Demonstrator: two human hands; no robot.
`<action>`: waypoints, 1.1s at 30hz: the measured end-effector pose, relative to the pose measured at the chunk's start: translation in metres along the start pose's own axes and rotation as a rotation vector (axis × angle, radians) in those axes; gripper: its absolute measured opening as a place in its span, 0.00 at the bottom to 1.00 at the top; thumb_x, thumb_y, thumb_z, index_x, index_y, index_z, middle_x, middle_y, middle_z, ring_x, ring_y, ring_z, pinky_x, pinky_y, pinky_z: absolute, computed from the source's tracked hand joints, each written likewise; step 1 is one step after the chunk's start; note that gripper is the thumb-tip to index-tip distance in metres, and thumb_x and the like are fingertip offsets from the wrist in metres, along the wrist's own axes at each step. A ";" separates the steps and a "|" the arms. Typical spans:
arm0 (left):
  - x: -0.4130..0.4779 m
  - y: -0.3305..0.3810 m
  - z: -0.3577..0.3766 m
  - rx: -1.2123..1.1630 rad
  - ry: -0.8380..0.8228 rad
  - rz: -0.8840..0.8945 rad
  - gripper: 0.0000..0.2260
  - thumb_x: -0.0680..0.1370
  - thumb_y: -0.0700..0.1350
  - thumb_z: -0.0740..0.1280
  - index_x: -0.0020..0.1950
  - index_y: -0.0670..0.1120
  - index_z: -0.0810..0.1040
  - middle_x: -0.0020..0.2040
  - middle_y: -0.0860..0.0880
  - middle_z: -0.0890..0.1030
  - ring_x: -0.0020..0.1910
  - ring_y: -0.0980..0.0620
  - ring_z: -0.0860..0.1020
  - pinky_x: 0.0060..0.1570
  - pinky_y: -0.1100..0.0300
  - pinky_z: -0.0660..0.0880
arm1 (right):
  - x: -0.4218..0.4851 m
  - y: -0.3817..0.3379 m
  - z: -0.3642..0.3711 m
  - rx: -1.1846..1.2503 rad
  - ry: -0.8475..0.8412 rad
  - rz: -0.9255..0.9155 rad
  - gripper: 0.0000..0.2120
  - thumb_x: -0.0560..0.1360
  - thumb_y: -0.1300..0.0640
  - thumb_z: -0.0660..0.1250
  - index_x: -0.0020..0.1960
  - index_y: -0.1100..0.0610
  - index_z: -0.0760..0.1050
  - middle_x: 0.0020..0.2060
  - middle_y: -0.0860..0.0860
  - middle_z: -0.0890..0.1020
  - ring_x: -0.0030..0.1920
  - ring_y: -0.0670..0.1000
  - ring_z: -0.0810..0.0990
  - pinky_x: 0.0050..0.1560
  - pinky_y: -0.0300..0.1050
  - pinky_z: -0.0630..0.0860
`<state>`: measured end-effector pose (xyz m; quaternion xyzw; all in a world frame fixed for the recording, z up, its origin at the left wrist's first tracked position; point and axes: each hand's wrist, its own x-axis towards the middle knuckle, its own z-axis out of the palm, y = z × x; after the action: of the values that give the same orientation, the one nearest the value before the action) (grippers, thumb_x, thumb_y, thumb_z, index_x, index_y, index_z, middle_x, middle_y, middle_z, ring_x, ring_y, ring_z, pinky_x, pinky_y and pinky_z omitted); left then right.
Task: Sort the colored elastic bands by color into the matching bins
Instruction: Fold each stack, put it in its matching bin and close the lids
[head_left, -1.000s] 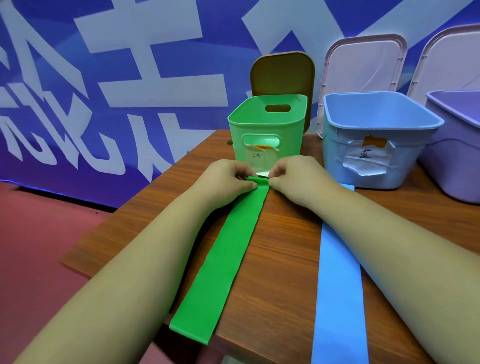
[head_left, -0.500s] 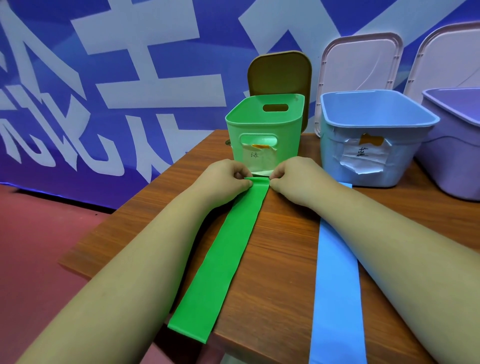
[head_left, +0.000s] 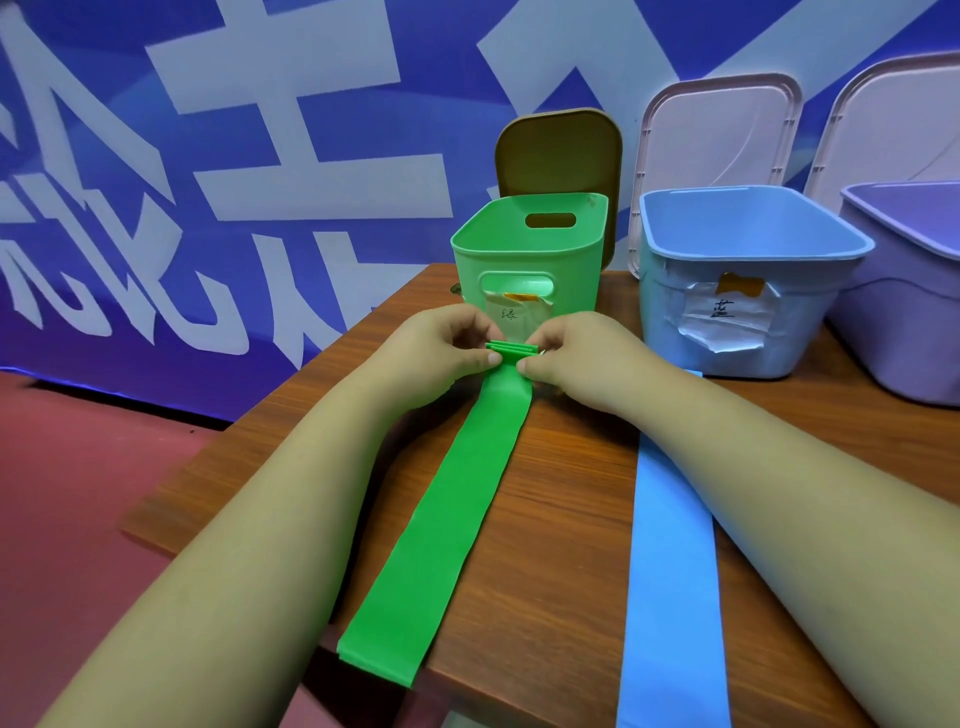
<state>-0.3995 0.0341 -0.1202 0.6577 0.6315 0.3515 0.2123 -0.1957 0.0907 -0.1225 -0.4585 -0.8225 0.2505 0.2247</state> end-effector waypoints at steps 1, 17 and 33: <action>0.000 0.000 0.000 -0.003 -0.003 -0.003 0.06 0.79 0.45 0.76 0.52 0.56 0.84 0.49 0.52 0.86 0.52 0.49 0.85 0.56 0.44 0.83 | 0.000 -0.001 0.000 0.012 0.001 -0.004 0.05 0.76 0.48 0.74 0.48 0.49 0.85 0.40 0.48 0.86 0.44 0.50 0.84 0.42 0.45 0.77; -0.009 0.007 -0.003 -0.097 -0.029 -0.118 0.02 0.80 0.42 0.74 0.51 0.45 0.86 0.40 0.45 0.88 0.39 0.51 0.86 0.45 0.57 0.85 | -0.001 -0.002 0.002 0.086 0.053 -0.020 0.04 0.77 0.48 0.72 0.47 0.49 0.80 0.40 0.48 0.83 0.41 0.48 0.80 0.39 0.45 0.71; -0.012 0.008 -0.011 -0.157 -0.323 -0.145 0.15 0.76 0.44 0.78 0.62 0.50 0.84 0.51 0.52 0.88 0.46 0.55 0.84 0.45 0.57 0.79 | -0.001 -0.002 -0.001 0.107 0.126 -0.069 0.04 0.79 0.50 0.72 0.51 0.48 0.79 0.40 0.46 0.80 0.40 0.47 0.77 0.38 0.43 0.69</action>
<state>-0.4010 0.0200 -0.1094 0.6398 0.6057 0.2733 0.3862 -0.1958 0.0896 -0.1204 -0.4320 -0.8076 0.2568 0.3085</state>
